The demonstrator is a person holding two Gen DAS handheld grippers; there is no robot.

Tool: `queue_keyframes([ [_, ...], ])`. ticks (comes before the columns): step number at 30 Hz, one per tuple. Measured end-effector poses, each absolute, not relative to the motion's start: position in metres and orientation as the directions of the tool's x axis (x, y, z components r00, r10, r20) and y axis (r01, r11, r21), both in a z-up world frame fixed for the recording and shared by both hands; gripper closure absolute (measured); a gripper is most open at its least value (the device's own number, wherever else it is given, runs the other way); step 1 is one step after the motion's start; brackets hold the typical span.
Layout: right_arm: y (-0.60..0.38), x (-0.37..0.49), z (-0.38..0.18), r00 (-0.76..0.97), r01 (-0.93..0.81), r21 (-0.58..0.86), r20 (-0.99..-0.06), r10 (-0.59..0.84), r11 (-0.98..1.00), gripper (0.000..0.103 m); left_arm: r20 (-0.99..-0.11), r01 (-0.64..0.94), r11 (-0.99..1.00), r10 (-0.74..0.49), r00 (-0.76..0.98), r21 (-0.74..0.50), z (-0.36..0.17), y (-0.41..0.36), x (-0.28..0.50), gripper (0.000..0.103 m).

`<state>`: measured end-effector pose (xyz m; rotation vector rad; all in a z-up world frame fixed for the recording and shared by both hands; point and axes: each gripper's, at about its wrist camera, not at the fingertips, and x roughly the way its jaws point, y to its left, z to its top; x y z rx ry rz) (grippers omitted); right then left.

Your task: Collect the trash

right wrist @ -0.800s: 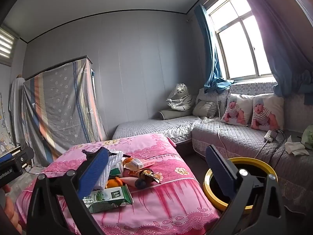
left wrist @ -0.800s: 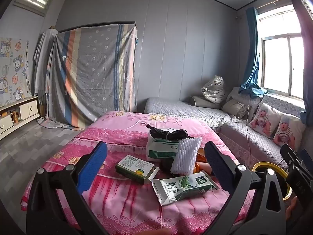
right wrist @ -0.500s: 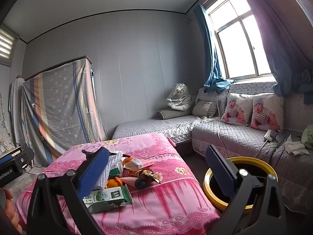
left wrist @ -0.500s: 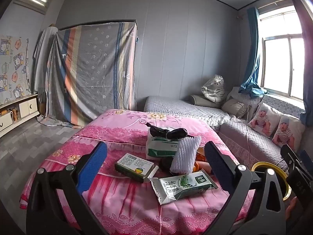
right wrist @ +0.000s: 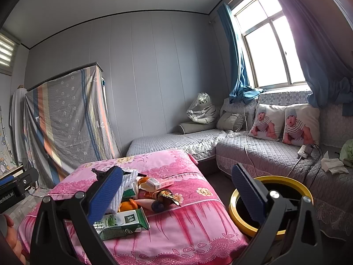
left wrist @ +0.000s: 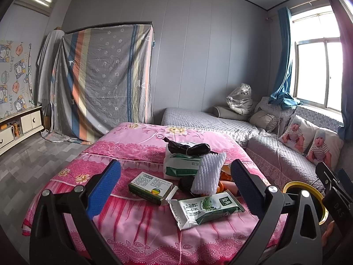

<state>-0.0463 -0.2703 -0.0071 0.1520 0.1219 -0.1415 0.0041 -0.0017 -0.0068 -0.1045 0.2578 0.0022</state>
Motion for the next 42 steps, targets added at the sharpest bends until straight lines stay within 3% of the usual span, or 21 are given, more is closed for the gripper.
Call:
queue_keyframes([
  [42,-0.2726,-0.0456,-0.0118,0.981,0.152,0.146,-0.141,-0.132,0.977,0.007,-0.268,-0.002,0.995,-0.025,0.963,-0.099,-0.0144,-0.0071,0.0071,0.008],
])
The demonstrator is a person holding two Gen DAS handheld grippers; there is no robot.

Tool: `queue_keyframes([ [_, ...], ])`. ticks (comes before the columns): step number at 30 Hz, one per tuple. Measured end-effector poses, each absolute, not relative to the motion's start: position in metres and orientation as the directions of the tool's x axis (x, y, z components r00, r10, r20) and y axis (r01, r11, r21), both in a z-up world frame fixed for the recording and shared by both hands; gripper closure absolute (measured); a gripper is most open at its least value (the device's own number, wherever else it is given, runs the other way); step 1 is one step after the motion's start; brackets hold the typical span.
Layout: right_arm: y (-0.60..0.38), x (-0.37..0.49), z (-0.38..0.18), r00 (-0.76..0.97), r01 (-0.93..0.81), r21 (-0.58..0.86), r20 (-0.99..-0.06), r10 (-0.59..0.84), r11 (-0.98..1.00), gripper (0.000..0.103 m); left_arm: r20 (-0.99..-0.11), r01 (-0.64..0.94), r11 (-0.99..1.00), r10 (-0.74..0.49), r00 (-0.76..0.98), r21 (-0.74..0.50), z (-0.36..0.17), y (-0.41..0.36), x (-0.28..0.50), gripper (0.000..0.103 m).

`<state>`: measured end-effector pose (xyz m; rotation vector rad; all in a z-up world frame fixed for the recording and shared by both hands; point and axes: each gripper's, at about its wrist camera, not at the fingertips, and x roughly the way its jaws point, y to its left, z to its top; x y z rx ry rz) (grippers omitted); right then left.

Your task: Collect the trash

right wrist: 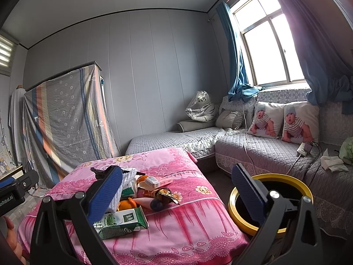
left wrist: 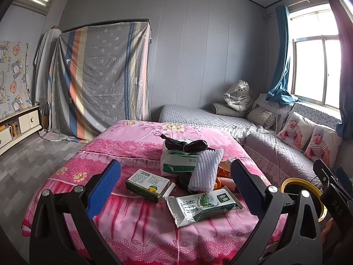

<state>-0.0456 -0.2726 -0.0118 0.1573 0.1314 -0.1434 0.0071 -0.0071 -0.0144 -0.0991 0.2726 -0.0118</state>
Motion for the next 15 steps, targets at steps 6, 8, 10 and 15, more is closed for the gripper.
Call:
queue_keyframes([
  [6,-0.2731,-0.0448,-0.0163,0.981,0.154,0.146,-0.139,-0.134,0.977,0.007,-0.271,0.001,0.995,-0.028,0.962,-0.099,-0.0157,-0.0073,0.0074,0.008],
  [8,-0.273,-0.045,-0.0167,0.981,0.154,0.146,-0.139,-0.134,0.977,0.007,-0.274,0.005,0.995,-0.032,0.961,-0.098,-0.0168,-0.0079,0.0075,0.008],
  [10,-0.2734,-0.0449,-0.0156,0.981,0.154,0.148,-0.14,-0.134,0.977,0.007,-0.275,0.007,0.995,-0.034,0.961,-0.098,-0.0174,-0.0084,0.0071,0.008],
  [15,-0.2738,-0.0449,-0.0163,0.981,0.156,0.149,-0.138,-0.136,0.977,0.007,-0.274,0.005,0.995,-0.032,0.961,-0.098,-0.0162,-0.0081,0.0076,0.008],
])
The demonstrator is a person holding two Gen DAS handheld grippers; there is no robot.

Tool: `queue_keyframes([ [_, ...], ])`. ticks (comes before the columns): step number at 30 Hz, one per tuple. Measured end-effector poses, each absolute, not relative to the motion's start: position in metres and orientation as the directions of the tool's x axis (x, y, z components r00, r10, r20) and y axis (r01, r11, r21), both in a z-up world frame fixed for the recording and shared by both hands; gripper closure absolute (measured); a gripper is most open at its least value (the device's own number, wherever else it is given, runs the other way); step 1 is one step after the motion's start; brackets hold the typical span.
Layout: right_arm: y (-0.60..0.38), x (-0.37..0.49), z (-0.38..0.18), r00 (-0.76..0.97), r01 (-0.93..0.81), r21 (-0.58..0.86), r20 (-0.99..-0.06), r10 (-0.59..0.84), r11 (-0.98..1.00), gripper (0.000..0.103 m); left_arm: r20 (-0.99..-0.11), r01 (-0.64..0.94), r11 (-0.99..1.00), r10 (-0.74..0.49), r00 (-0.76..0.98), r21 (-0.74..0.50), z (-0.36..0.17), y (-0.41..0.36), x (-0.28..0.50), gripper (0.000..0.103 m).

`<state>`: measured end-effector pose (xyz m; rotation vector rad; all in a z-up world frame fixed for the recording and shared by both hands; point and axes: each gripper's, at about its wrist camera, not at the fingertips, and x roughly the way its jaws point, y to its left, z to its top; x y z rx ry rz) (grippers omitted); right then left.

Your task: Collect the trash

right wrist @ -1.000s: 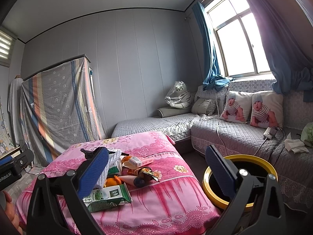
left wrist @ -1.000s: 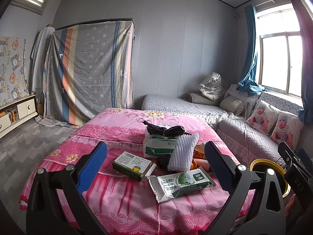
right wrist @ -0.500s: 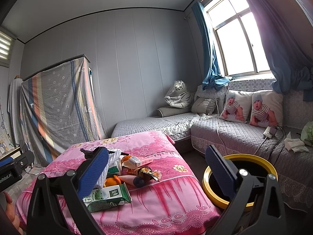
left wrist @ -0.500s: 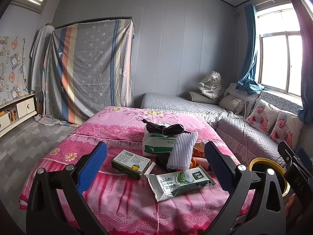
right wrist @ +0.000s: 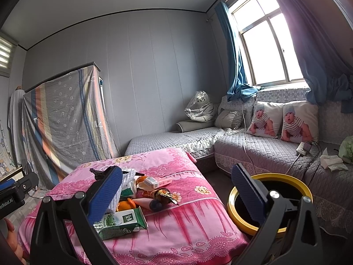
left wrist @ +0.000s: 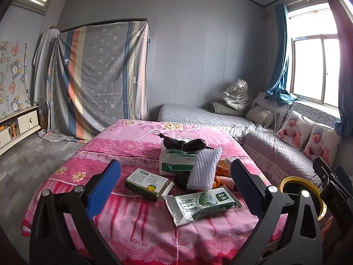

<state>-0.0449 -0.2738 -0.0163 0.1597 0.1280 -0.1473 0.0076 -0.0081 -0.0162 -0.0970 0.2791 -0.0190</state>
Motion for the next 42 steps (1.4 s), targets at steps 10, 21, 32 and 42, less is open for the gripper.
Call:
queue_keyframes([
  [10,-0.274,-0.047,-0.017,0.981,0.158,0.151,-0.138,-0.137,0.976,0.007,-0.275,0.006,0.995,-0.033,0.961,-0.097,-0.016,-0.009,0.008,0.008],
  [21,-0.287,-0.043,-0.013,0.974,0.207,0.175,-0.135,-0.184,0.963,0.007,-0.319,0.045,0.987,-0.093,0.943,-0.157,-0.027,0.001,0.008,0.008],
  [32,-0.311,0.029,-0.017,0.95,-0.052,0.202,-0.292,0.111,0.978,0.007,-0.345,0.181,0.939,-0.281,0.896,-0.293,-0.051,0.013,0.014,0.008],
  [42,-0.301,0.131,-0.065,0.829,-0.122,0.229,-0.512,0.226,0.966,0.007,-0.353,0.364,0.905,-0.421,0.835,-0.219,-0.06,-0.011,0.03,0.008],
])
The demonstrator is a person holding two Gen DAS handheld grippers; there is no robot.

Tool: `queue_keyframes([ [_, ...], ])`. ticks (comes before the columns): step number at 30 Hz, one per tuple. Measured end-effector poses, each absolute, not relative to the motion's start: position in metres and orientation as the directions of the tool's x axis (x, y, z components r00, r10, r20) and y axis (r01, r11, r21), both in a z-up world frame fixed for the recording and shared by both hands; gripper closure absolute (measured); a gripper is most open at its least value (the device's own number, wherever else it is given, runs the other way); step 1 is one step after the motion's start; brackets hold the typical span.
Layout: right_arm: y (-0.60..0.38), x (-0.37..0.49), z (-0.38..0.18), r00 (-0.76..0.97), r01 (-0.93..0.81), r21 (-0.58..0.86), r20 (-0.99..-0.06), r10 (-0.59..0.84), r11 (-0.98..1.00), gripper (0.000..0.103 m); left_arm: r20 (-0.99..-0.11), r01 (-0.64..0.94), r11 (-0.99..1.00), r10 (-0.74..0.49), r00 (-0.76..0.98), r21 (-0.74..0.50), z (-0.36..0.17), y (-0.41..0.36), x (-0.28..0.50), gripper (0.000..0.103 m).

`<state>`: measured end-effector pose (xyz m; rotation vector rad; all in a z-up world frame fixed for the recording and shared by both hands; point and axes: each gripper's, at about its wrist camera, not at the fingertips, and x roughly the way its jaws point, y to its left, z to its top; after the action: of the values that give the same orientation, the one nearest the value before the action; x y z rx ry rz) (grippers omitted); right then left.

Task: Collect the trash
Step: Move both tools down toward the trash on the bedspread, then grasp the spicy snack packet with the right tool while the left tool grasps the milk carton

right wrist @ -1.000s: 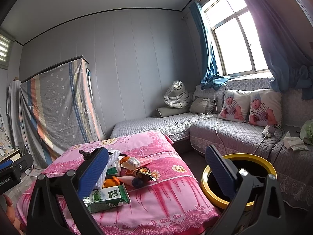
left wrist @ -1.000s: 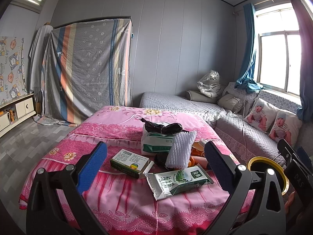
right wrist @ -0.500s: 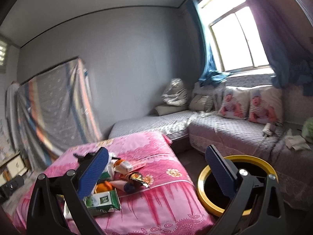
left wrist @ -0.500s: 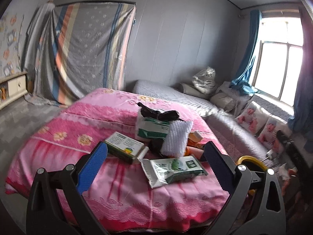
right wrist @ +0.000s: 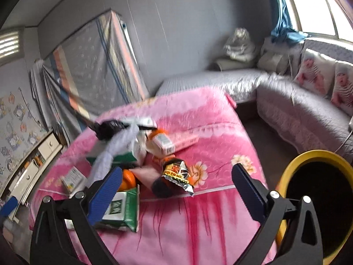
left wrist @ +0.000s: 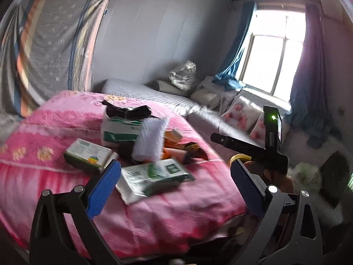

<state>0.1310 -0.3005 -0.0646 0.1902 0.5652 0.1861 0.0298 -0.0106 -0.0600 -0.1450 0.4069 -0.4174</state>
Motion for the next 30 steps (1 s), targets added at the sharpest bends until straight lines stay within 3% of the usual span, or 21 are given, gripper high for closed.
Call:
queue_keyframes([
  [4,-0.286,0.154,-0.078,0.819,-0.13,0.192,-0.532,0.215,0.973,0.007,-0.339,0.312,0.95,-0.303,0.891,-0.028,-0.063,-0.003,0.051,0.008],
  [7,-0.28,0.17,-0.086,0.795,-0.14,0.176,-0.567,0.217,0.974,0.007,-0.332,0.362,0.931,-0.326,0.885,0.052,-0.065,0.004,0.068,0.008],
  [13,-0.279,0.199,-0.102,0.749,-0.106,0.155,-0.637,0.182,0.982,0.022,-0.424,0.572,0.82,-0.518,0.743,0.0,-0.079,0.014,0.107,0.008],
  [17,-0.283,0.209,-0.112,0.721,-0.091,0.165,-0.67,0.179,0.982,0.031,-0.465,0.628,0.778,-0.548,0.695,0.022,-0.093,0.006,0.119,0.008],
  [22,-0.291,0.216,-0.121,0.685,-0.107,0.23,-0.688,0.239,0.967,0.065,-0.519,0.661,0.75,-0.571,0.636,-0.015,-0.105,-0.003,0.135,0.008],
  [25,-0.29,0.215,-0.123,0.67,-0.131,0.259,-0.689,0.278,0.957,0.072,-0.528,0.67,0.742,-0.58,0.62,-0.029,-0.106,-0.005,0.141,0.008],
  [30,-0.292,0.198,-0.11,0.687,-0.189,0.297,-0.641,0.342,0.936,0.075,-0.549,0.695,0.719,-0.577,0.604,0.01,-0.106,-0.013,0.151,0.008],
])
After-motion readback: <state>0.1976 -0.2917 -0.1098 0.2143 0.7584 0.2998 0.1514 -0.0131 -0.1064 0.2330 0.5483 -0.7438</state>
